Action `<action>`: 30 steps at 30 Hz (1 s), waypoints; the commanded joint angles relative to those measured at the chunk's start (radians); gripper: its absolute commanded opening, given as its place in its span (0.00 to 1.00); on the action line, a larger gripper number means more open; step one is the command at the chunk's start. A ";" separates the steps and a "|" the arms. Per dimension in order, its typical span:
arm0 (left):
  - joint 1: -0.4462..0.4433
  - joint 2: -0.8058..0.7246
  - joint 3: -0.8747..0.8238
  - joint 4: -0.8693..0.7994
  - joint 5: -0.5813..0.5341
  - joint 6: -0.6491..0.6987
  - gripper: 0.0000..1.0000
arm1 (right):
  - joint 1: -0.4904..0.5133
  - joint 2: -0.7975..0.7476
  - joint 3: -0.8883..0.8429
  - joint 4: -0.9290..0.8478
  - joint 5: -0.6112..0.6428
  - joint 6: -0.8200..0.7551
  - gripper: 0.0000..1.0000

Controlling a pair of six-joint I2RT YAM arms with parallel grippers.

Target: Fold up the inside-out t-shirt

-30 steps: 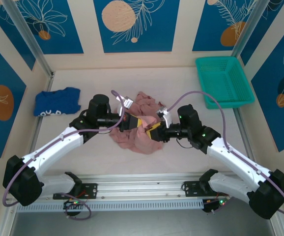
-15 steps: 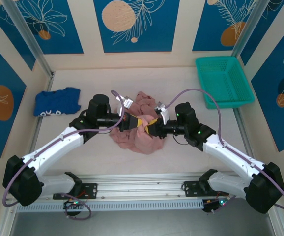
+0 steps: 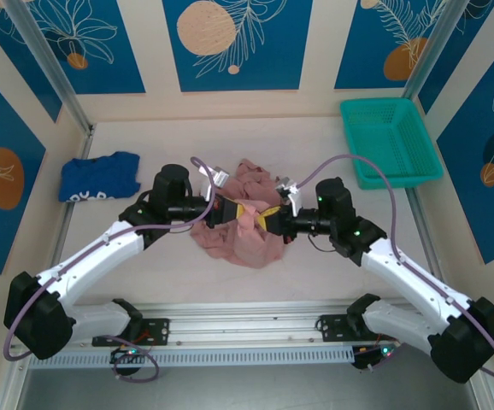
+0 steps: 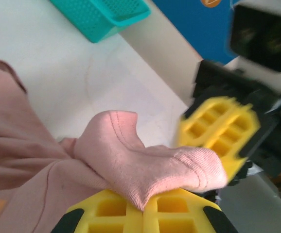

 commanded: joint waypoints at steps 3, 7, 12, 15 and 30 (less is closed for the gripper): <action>0.017 0.036 0.059 -0.122 -0.117 0.130 0.10 | -0.029 -0.026 0.064 -0.008 -0.167 0.109 0.00; 0.019 0.061 0.073 -0.141 -0.151 0.152 0.16 | -0.032 -0.004 0.099 0.026 -0.213 0.194 0.00; 0.019 0.041 0.079 -0.205 -0.286 0.168 0.35 | -0.033 0.042 0.136 0.056 -0.235 0.289 0.00; 0.017 -0.018 0.046 -0.203 -0.313 0.162 0.45 | -0.030 0.074 0.140 0.076 -0.208 0.330 0.00; -0.100 -0.143 -0.051 -0.047 -0.149 0.245 0.62 | -0.006 0.155 0.157 0.081 -0.189 0.346 0.00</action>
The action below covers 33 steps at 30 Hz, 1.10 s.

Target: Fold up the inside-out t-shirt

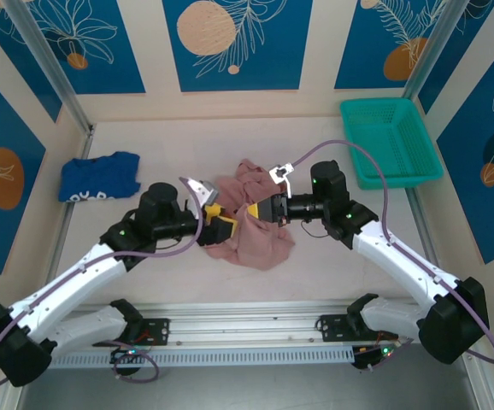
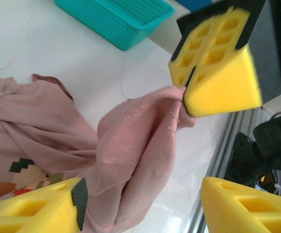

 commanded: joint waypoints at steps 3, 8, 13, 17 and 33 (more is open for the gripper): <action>-0.019 0.106 0.042 0.110 0.114 0.026 0.58 | 0.008 -0.008 0.029 0.008 -0.011 0.018 0.00; -0.020 0.182 0.057 0.233 0.185 -0.029 0.34 | 0.010 -0.012 0.022 0.004 -0.003 0.024 0.00; -0.010 0.158 0.031 0.182 0.138 0.021 0.00 | -0.014 -0.051 0.033 -0.094 0.035 -0.018 0.06; 0.030 0.056 -0.054 0.189 0.140 0.055 0.00 | -0.052 -0.118 0.023 -0.237 0.130 -0.125 0.31; 0.047 -0.059 -0.145 0.207 0.208 0.134 0.00 | -0.105 0.078 -0.091 -0.056 0.049 -0.266 0.52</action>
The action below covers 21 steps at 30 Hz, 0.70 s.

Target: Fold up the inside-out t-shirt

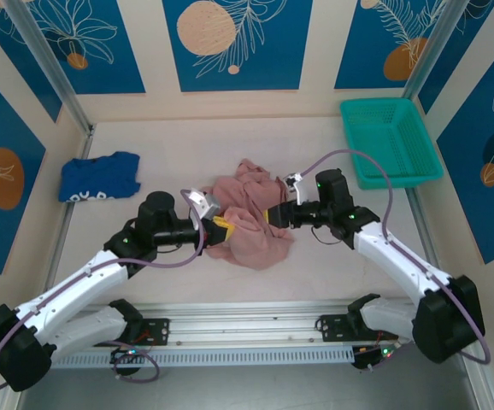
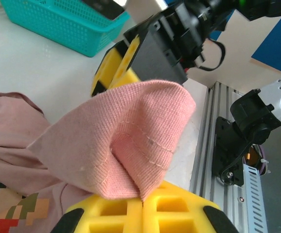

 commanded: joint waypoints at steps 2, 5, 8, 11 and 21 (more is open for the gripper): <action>0.007 -0.003 0.008 0.028 0.040 0.029 0.00 | 0.017 0.075 0.015 0.083 -0.107 -0.035 0.54; 0.007 -0.002 0.011 0.026 0.042 0.029 0.00 | 0.030 0.138 0.032 0.114 -0.133 -0.033 0.56; 0.007 -0.003 0.010 0.024 0.042 0.032 0.00 | 0.055 0.201 0.059 0.146 -0.159 -0.023 0.56; 0.007 -0.003 0.009 0.020 0.034 0.033 0.00 | 0.064 0.229 0.083 0.151 -0.157 -0.013 0.38; 0.008 0.008 -0.040 0.015 -0.029 0.040 0.00 | 0.030 0.022 0.081 -0.056 0.085 -0.096 0.00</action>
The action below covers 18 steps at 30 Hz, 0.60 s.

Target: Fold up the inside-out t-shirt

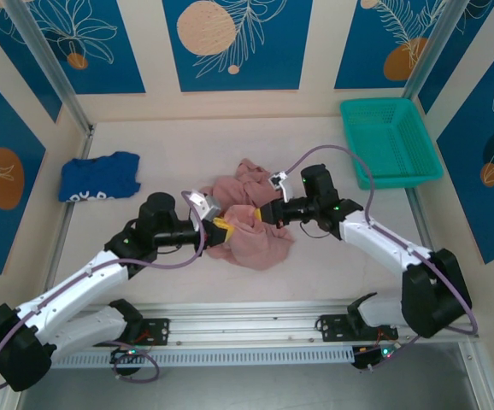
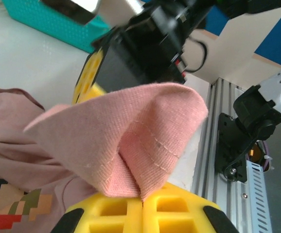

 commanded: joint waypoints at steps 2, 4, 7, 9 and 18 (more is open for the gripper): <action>0.007 0.022 -0.035 0.029 -0.028 0.026 0.00 | -0.008 -0.139 0.030 -0.158 0.185 -0.068 0.00; 0.006 0.044 -0.042 0.043 -0.037 0.026 0.00 | 0.000 -0.180 0.032 -0.202 0.261 -0.078 0.00; 0.002 0.087 -0.043 0.055 -0.046 0.034 0.00 | 0.017 -0.216 0.042 -0.249 0.354 -0.086 0.00; 0.002 0.114 -0.046 0.064 -0.056 0.037 0.00 | 0.026 -0.225 0.052 -0.276 0.405 -0.083 0.00; -0.008 0.244 -0.082 0.119 -0.121 0.043 0.12 | 0.110 -0.176 0.114 -0.321 0.544 -0.015 0.00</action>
